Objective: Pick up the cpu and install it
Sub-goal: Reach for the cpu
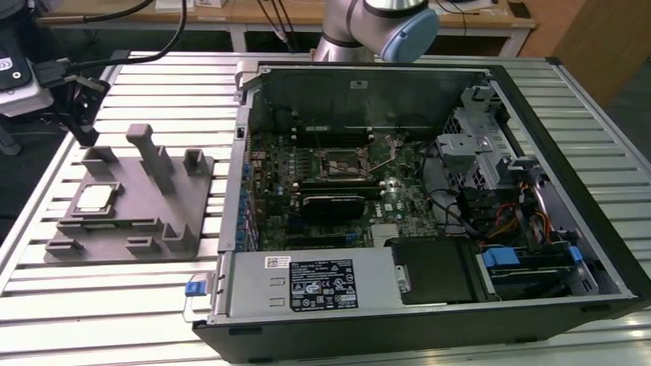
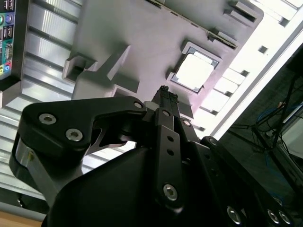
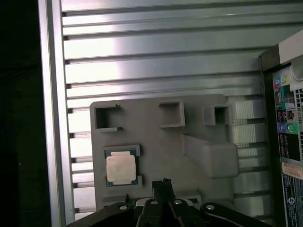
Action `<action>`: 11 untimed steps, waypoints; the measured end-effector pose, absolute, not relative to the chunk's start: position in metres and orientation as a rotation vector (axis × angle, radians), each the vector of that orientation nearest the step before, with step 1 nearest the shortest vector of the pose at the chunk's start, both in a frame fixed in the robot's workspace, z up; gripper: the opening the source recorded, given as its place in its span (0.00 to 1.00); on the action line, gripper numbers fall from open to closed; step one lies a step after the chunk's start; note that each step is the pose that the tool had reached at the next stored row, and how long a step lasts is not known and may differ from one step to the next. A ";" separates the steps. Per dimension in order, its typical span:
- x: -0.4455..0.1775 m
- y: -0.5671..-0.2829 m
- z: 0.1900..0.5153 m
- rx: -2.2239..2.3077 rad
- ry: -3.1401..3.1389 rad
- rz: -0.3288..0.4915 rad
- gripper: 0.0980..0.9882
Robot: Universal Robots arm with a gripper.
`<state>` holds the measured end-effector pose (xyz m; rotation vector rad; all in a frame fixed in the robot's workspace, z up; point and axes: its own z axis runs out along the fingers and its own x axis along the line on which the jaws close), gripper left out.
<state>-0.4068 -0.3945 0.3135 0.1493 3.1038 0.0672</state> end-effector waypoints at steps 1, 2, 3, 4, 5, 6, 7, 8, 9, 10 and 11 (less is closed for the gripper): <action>-0.408 -0.394 0.312 0.150 3.104 0.067 0.01; -0.409 -0.394 0.311 0.150 3.104 0.067 0.01; -0.410 -0.394 0.309 0.150 3.104 0.067 0.01; -0.411 -0.394 0.308 0.151 3.104 0.067 0.01; -0.412 -0.394 0.307 0.151 3.103 0.067 0.01; -0.413 -0.394 0.306 0.152 3.103 0.067 0.01; -0.414 -0.394 0.305 0.152 3.104 0.067 0.01; -0.414 -0.394 0.305 0.152 3.104 0.067 0.01; -0.414 -0.394 0.305 0.152 3.104 0.067 0.01; -0.414 -0.394 0.305 0.152 3.104 0.067 0.01; -0.414 -0.394 0.305 0.152 3.104 0.067 0.01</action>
